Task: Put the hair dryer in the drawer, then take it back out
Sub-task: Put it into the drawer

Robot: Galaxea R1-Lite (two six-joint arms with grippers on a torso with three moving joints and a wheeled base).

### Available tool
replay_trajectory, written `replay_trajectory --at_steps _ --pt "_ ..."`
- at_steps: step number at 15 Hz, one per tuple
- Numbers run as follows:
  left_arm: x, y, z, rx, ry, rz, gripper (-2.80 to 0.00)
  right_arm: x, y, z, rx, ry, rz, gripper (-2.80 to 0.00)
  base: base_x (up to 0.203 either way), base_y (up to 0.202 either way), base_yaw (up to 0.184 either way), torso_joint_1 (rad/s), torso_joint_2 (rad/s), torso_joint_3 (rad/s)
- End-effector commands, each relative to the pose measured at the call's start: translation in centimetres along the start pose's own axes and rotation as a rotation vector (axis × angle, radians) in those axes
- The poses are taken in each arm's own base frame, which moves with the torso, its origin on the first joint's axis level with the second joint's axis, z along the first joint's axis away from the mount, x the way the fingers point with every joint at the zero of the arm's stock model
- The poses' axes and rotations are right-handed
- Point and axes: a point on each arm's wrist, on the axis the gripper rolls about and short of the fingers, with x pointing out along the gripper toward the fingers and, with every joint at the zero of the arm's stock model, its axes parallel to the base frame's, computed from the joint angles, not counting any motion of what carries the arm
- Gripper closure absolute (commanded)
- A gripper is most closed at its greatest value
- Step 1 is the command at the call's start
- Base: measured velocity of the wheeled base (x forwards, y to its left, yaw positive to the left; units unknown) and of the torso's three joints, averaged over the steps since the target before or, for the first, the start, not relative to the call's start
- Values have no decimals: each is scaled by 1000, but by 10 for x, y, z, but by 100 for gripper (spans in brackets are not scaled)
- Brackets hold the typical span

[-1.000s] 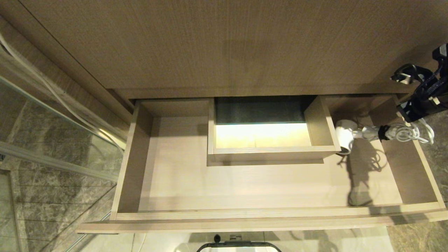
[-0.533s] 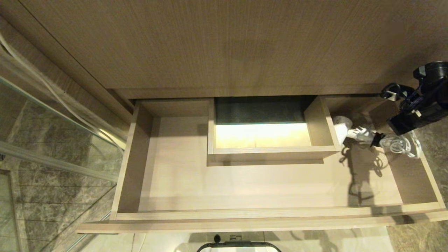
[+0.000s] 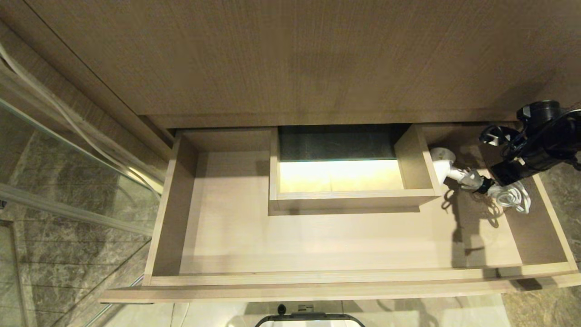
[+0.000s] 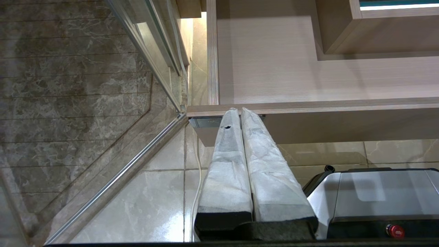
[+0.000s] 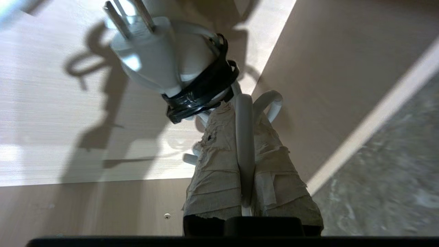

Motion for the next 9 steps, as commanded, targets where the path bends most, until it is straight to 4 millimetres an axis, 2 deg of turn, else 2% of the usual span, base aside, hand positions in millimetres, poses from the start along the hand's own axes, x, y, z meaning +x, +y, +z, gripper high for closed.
replay_trajectory --at_steps 1,6,9 --pt "0 0 0 0 -1 1 0 16 3 -3 -5 41 -18 -280 0 0 0 0 0 0" --pt "0 0 0 0 0 0 0 11 -1 1 -5 35 -36 -280 0 0 0 0 0 0" --pt "0 0 0 0 1 -1 0 -7 -7 7 0 -5 -61 -280 0 0 0 0 0 0"
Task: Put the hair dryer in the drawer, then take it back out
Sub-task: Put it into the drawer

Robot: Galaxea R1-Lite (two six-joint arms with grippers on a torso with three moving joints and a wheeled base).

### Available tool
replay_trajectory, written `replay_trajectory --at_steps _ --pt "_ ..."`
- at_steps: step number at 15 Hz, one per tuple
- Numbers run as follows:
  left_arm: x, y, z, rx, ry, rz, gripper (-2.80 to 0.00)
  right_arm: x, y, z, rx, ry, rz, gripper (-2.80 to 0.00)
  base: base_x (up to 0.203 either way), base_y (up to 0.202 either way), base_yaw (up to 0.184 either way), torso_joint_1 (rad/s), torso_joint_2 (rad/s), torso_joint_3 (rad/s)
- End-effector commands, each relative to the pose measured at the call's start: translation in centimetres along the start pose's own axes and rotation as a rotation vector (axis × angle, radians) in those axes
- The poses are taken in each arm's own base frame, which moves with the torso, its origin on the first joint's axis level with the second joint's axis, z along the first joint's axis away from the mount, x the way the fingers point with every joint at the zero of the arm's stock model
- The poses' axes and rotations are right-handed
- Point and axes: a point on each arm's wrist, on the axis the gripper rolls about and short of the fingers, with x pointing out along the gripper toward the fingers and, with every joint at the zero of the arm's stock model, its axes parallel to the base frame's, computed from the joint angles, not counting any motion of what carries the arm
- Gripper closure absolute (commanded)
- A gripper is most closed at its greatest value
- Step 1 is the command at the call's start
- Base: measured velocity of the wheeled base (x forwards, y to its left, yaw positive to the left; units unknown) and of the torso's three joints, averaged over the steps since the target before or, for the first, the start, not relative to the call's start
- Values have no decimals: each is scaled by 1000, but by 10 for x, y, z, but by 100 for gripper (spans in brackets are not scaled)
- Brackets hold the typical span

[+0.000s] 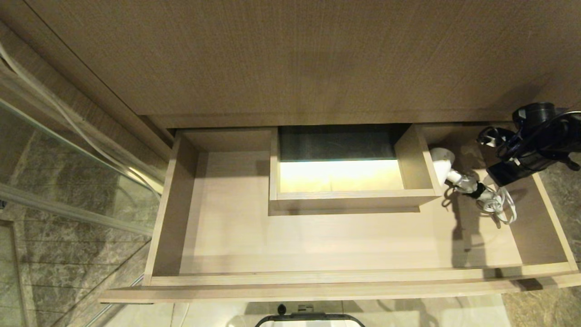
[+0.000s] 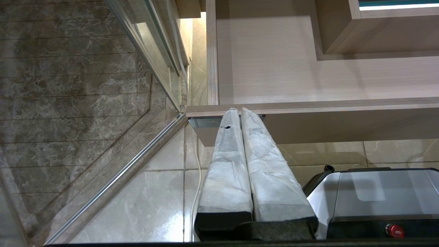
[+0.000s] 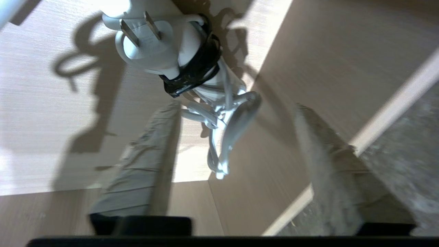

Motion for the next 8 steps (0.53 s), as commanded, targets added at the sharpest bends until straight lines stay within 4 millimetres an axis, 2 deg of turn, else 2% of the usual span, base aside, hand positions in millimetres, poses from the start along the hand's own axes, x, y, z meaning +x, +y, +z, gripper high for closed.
replay_trajectory --at_steps 1,2,3,6,8 --pt "0 0 0 0 0 1 0 -26 -8 5 1 -37 -24 -280 0 0 0 0 0 0" --pt "0 0 0 0 1 1 0 -41 -12 6 3 -56 -36 -280 0 0 0 0 0 0" --pt "0 0 0 0 0 0 0 -57 -15 7 4 -75 -45 0 0 0 0 0 0 0" --pt "0 0 0 0 0 1 0 -118 -20 -2 -6 -111 -74 0 0 0 0 0 0 0" --pt "0 0 0 0 0 1 0 -161 -15 -24 -7 -99 -75 0 0 0 0 0 0 0"
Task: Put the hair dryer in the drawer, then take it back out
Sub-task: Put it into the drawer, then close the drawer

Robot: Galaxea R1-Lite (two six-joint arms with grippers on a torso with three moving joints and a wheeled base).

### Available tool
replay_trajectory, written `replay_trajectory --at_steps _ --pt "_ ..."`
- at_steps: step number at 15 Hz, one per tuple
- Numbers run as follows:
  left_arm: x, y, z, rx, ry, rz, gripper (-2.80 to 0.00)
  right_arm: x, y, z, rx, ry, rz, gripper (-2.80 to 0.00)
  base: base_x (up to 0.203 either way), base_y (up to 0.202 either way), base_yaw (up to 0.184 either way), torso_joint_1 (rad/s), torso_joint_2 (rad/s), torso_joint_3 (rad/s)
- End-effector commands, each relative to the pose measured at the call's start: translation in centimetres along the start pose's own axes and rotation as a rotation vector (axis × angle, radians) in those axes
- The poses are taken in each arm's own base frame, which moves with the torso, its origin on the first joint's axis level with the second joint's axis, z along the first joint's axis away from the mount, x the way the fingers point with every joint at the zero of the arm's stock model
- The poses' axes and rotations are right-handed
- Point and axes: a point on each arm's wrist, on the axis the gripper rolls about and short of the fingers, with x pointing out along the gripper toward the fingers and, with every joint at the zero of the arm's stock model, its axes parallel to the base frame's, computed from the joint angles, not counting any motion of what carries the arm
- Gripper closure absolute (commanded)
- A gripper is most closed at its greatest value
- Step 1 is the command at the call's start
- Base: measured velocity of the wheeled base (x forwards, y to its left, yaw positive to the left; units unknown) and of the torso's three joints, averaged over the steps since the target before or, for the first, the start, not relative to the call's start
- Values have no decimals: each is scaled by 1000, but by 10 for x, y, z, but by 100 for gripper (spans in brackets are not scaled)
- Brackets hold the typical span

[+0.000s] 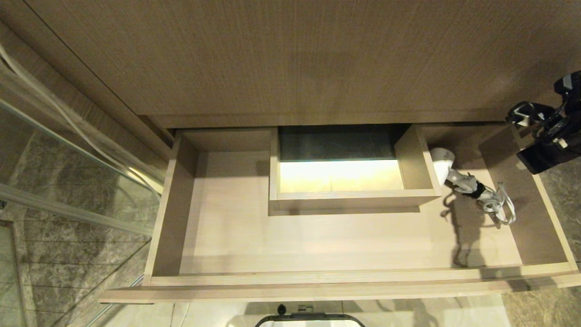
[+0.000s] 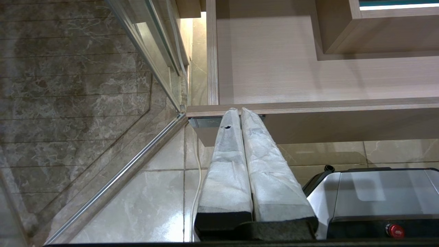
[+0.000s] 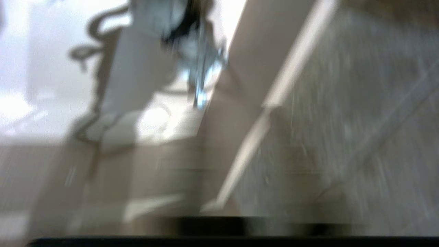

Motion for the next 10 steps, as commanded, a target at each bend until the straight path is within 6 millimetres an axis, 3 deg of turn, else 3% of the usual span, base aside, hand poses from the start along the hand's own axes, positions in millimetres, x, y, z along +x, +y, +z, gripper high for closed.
replay_trajectory --at_steps 1,3,6,10 --pt "0 0 0 0 0 0 0 -77 0 -24 6 -32 -32 0 0 0 0 0 0 0" --pt "0 0 0 0 -1 0 0 -105 21 -62 -7 53 23 0 0 0 0 0 0 0" --pt "0 0 0 0 2 0 0 -123 49 -113 -32 213 98 0 0 0 0 0 0 0" --pt "0 0 0 0 0 1 0 -104 77 -154 -62 425 159 0 0 0 0 0 0 0"
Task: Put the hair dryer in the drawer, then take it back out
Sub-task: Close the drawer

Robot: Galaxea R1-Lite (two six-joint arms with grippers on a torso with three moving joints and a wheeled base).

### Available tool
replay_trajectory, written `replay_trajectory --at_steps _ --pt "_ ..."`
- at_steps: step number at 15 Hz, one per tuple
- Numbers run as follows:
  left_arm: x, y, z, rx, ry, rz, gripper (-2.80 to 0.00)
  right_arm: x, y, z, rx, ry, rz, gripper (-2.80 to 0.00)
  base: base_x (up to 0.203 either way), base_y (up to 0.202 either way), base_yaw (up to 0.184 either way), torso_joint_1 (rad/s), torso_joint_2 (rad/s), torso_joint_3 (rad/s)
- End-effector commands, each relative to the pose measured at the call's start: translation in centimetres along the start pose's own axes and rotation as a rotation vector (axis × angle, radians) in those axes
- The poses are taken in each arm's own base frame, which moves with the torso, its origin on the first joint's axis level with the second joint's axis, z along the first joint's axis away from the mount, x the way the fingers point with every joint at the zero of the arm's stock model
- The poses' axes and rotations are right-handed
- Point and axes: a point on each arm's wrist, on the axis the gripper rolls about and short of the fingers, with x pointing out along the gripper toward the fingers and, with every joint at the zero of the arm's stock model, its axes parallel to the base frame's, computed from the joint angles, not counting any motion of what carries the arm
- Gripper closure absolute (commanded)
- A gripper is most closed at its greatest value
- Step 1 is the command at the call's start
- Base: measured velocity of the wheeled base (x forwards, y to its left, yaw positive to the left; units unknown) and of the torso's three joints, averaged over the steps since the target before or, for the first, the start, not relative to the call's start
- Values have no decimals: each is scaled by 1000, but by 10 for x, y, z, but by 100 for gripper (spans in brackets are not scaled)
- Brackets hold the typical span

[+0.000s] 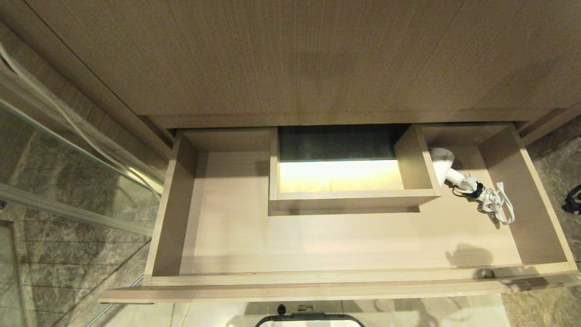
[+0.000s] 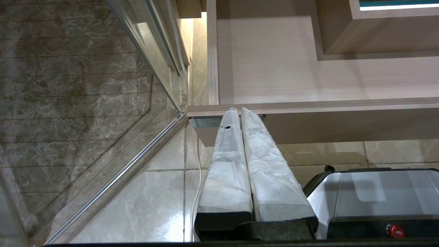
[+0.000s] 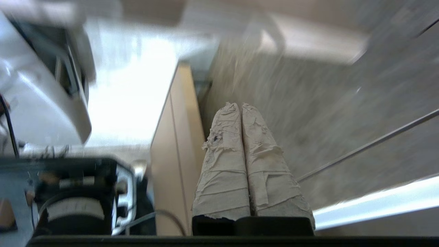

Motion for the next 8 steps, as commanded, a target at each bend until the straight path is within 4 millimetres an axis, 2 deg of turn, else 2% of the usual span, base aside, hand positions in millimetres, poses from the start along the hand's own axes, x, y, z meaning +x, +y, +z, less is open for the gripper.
replay_trajectory --at_steps 1,3,8 --pt "0 0 0 0 0 -1 0 13 12 -16 -10 65 28 0 0 0 0 0 0 0" --pt "0 0 0 0 1 1 0 29 19 -20 -16 112 57 0 0 0 0 0 0 0" --pt "0 0 0 0 0 1 0 69 28 -14 -36 140 81 0 0 0 0 0 0 0"
